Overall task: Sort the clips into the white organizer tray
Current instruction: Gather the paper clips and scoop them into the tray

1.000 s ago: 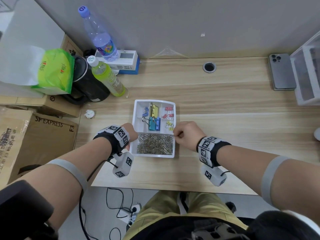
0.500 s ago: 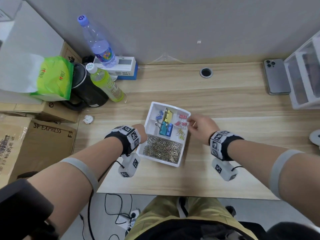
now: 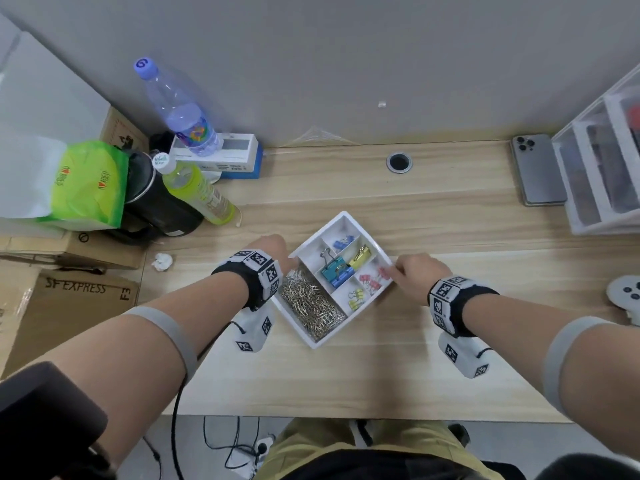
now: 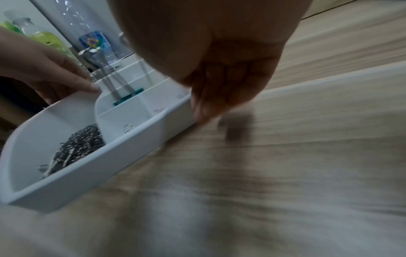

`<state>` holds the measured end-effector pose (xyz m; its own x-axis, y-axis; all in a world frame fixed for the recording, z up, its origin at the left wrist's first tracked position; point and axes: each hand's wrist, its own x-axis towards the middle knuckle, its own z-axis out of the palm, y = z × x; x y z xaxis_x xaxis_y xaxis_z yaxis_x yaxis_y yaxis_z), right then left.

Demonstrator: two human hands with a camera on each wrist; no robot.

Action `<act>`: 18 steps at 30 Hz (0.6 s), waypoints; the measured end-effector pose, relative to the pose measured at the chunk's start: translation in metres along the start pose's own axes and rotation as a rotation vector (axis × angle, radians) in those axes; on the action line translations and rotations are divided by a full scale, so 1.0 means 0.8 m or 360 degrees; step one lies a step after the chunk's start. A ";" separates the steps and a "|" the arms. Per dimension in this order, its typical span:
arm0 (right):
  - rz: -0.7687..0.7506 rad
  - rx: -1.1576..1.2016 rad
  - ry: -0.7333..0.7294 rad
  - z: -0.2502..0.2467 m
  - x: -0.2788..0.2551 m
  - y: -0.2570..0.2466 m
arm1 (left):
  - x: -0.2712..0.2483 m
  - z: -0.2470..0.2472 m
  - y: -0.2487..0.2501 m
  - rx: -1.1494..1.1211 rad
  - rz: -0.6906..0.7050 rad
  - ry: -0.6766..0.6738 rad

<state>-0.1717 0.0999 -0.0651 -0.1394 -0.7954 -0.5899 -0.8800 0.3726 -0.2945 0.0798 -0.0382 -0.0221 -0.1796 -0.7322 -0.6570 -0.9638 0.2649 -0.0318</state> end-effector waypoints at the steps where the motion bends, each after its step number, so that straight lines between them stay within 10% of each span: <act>1: 0.0026 -0.0039 -0.0003 -0.001 0.004 -0.001 | 0.005 -0.003 -0.002 -0.0064 -0.0047 0.0038; 18: 0.0021 0.0006 0.0350 -0.068 0.112 -0.004 | 0.090 -0.059 0.017 -0.0458 -0.0368 0.0309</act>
<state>-0.2061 0.0014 -0.0767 -0.2471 -0.8754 -0.4155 -0.8758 0.3852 -0.2907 0.0445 -0.1167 -0.0343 0.0404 -0.8638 -0.5022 -0.9939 -0.0863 0.0684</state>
